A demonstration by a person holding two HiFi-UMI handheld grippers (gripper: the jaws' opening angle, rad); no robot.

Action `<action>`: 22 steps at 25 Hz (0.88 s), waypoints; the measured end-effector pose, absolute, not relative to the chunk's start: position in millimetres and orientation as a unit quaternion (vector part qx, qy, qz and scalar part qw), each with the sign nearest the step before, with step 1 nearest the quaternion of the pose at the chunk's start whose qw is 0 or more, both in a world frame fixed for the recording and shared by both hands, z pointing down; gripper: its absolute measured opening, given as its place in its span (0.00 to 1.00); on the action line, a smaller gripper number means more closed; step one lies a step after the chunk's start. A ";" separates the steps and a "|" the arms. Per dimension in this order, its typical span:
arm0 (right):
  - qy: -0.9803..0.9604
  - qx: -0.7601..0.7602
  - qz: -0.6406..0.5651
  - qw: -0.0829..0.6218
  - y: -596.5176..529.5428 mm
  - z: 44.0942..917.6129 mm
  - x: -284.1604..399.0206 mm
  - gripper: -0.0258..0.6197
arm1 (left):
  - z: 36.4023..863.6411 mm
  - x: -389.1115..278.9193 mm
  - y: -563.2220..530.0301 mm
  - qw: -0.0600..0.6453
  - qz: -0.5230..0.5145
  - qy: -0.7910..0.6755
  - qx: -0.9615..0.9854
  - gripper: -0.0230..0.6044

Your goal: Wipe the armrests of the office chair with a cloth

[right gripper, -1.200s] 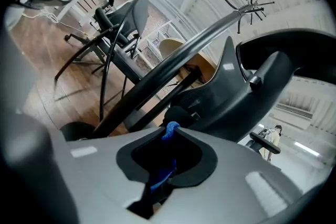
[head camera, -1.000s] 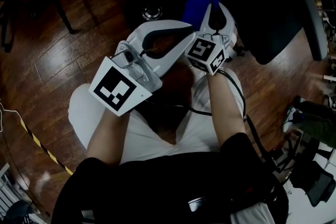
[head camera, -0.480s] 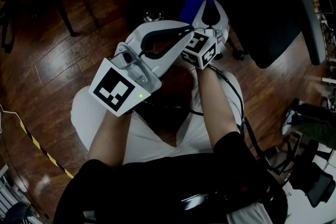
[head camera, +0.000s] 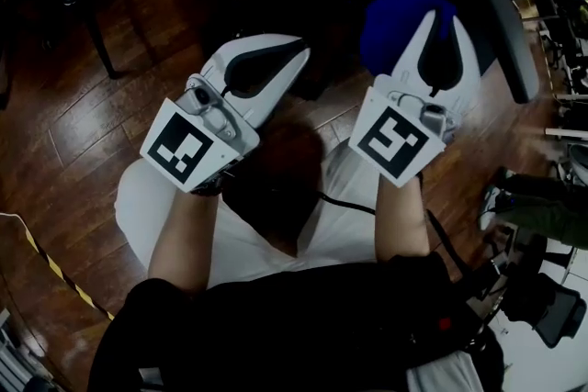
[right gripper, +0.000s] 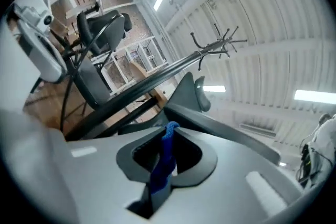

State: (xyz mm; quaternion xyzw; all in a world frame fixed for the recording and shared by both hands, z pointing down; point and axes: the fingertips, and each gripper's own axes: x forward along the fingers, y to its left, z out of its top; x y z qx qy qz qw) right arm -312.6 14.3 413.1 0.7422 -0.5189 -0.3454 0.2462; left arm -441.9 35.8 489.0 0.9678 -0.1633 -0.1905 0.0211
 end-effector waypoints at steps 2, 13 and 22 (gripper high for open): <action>-0.495 0.748 -0.359 0.259 6.9 403.0 -303.5 0.09 | 494.5 -446.8 29.9 0.038 -0.197 -0.160 0.967 0.04; -0.455 0.752 -0.331 0.343 -25.4 410.5 -304.2 0.09 | 486.3 -450.2 25.6 -0.004 -0.198 -0.169 0.966 0.04; -0.456 0.707 -0.319 0.436 -55.7 478.8 -320.3 0.09 | 490.4 -451.4 27.7 -0.010 -0.185 -0.161 0.969 0.04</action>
